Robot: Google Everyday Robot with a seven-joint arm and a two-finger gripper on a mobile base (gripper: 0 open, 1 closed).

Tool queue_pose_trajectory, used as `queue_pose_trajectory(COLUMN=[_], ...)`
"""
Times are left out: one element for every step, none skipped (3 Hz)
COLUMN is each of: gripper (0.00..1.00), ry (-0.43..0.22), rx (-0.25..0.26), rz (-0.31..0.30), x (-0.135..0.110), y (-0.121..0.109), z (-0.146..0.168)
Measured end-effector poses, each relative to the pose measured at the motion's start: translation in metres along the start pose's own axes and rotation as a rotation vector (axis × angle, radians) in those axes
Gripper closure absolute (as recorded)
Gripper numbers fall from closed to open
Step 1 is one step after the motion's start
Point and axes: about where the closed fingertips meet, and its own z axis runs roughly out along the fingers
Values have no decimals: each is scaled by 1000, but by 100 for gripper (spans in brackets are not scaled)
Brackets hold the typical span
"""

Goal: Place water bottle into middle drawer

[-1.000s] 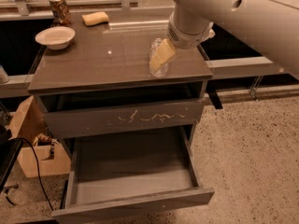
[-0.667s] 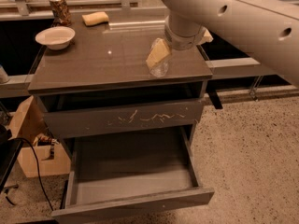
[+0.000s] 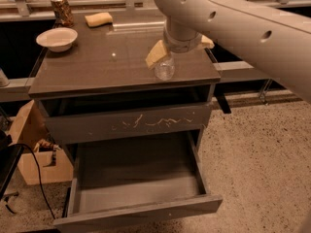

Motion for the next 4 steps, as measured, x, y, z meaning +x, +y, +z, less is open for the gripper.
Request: queue_pose_trajectory(gripper=[0, 0, 0, 0], ry=[-4, 11, 18, 35], rx=[-3, -30, -17, -5], rz=[12, 31, 34, 47], x=[-11, -42, -43, -42], y=[10, 44, 43, 39], z=[9, 50, 60, 70])
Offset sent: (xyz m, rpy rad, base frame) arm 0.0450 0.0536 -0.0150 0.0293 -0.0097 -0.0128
